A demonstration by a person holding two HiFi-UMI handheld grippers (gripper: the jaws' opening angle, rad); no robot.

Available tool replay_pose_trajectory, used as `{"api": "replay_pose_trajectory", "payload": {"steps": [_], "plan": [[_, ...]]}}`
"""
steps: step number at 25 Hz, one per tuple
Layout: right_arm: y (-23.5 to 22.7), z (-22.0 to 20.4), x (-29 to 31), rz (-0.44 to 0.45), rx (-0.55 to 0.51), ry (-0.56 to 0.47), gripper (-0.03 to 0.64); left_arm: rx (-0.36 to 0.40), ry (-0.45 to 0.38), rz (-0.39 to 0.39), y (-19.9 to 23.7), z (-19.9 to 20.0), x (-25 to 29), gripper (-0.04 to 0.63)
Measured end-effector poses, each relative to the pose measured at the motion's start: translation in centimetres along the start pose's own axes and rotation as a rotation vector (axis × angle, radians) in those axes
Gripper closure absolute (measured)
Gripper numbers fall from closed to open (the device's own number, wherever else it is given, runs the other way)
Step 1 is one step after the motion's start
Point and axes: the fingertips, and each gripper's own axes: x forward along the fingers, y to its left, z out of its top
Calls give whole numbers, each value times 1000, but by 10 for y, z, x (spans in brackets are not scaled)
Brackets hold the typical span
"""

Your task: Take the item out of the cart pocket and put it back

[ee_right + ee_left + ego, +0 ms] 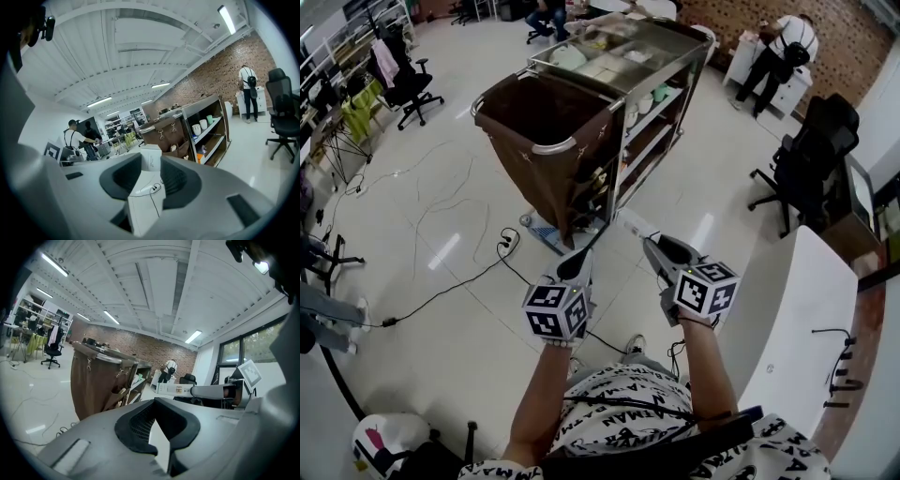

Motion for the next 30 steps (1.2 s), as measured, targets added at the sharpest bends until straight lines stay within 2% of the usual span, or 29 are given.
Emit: {"api": "replay_pose_trajectory", "payload": {"steps": [14, 22, 30], "plan": [[20, -24, -5, -44, 33, 0, 480, 11, 53, -65, 2, -18, -17, 594], [42, -46, -2, -60, 50, 11, 480, 10, 73, -76, 15, -28, -39, 594], [11, -28, 30, -63, 58, -6, 480, 25, 68, -59, 35, -16, -11, 592]]}}
